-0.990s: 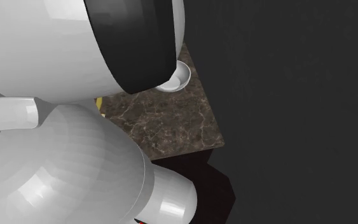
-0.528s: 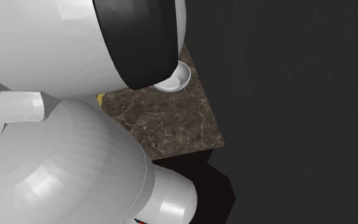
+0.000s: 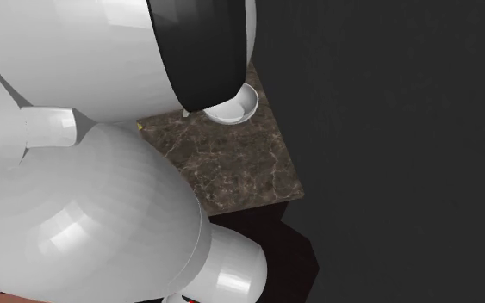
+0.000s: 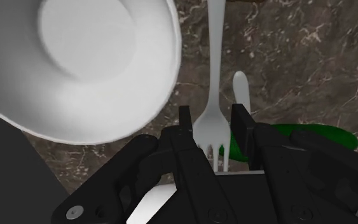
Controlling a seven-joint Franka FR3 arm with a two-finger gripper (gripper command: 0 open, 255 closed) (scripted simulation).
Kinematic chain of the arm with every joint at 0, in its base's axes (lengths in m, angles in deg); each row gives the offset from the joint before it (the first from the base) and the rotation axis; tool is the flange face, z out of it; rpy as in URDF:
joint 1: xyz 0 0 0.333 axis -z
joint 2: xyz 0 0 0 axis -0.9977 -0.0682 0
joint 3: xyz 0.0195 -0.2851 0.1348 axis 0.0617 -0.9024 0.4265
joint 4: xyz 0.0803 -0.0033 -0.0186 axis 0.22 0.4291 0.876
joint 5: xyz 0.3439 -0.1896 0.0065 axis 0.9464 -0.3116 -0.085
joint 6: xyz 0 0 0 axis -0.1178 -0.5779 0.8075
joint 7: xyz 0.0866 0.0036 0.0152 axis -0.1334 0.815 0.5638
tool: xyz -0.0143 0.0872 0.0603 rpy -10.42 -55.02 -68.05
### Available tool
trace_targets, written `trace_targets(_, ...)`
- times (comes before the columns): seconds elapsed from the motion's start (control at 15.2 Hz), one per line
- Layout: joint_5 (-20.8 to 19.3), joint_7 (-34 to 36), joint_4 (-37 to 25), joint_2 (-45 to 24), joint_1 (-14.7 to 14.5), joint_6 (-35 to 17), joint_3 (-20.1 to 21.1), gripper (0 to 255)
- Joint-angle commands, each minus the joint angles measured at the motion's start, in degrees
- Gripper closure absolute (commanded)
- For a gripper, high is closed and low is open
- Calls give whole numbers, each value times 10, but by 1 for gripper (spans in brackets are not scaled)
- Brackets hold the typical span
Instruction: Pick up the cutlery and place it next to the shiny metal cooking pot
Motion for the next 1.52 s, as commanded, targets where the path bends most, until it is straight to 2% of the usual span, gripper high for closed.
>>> trace_targets(0.0,-2,2,12,-5,-1,-17,1,255)
trace_targets(1.06,-38,27,73,-71,-2,-138,4,255)
trace_targets(1.45,-39,28,74,-73,-2,-141,4,255)
